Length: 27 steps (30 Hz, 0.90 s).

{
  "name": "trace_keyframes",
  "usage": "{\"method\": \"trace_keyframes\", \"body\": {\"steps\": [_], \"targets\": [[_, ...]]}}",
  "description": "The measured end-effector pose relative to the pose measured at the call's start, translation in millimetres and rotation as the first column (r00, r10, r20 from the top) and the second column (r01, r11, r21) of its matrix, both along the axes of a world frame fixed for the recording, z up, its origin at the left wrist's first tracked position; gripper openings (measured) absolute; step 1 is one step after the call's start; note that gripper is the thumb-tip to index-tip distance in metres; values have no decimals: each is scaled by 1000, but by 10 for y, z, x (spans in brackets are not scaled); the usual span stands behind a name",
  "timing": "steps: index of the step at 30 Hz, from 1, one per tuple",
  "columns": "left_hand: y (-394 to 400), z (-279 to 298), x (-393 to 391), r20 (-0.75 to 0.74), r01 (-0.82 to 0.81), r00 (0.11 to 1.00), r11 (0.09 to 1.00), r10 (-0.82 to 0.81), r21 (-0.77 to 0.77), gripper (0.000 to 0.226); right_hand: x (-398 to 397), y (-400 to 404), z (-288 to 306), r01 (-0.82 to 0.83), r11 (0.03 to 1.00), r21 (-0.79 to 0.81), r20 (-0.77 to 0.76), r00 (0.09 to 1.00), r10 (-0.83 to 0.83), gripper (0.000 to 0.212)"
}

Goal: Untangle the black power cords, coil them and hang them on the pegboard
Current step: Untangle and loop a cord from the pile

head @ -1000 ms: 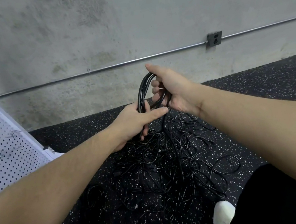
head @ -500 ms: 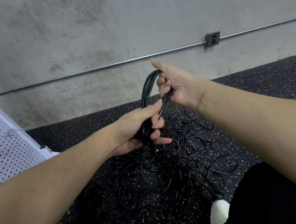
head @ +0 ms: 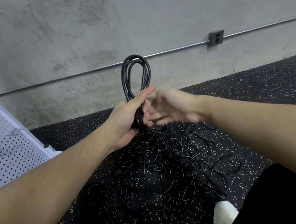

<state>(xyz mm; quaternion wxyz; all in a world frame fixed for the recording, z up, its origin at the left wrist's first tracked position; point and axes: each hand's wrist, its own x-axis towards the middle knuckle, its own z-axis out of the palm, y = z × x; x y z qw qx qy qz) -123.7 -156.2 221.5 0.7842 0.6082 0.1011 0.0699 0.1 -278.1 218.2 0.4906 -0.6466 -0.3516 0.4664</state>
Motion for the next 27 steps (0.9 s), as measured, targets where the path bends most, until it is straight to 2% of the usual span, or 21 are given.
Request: {"method": "trace_keyframes", "body": {"steps": [1,3,5,7,9,11,13,15,17,19,21,23,24,25,27], "targets": [[22,-2,5,20,-12,1000,1000,12,-17,28,-49,-8,-58,-119,990,-77,90,988,125,34],[51,-8,20,50,-37,998,999,38,-33,30,-127,-21,-146,-288,932,-222,152,934,324,39],[72,11,33,58,-67,996,997,69,-35,33,-172,-43,-181,-352,885,-304,188,889,418,24],[112,22,46,47,-108,993,994,109,-24,36,-187,-77,-168,-331,885,-329,187,895,404,15],[179,12,45,25,-153,988,988,152,13,37,-178,-114,-101,-287,886,-363,243,889,388,28],[262,-10,33,-1,-197,980,979,197,45,37,-125,-164,-52,-211,881,-422,394,833,389,44],[340,-42,8,-38,-238,969,967,243,90,34,-40,-244,-20,-168,878,-448,464,796,389,51],[397,-66,-27,-82,-277,954,952,289,133,29,34,-314,23,-185,913,-363,407,851,334,45],[431,-79,-69,-117,-295,942,942,315,162,41,75,-323,91,-159,969,-190,309,927,213,30],[433,-81,-104,-135,-278,943,943,304,182,52,59,-297,163,-100,993,-58,265,958,112,23],[410,-75,-135,-137,-239,953,950,269,203,58,-2,-244,201,-36,999,-13,359,933,38,26],[378,-92,-136,-122,-216,961,951,247,221,60,-61,-182,218,85,996,-13,556,829,-64,34],[359,-99,-125,-115,-217,962,950,247,224,56,-77,-155,227,162,987,-2,607,784,-127,40],[347,-114,-102,-112,-226,960,945,258,238,53,-80,-134,231,220,976,12,608,773,-181,46],[327,-137,-49,-111,-246,951,922,289,298,51,-72,-114,257,229,972,41,480,849,-221,49]]}}
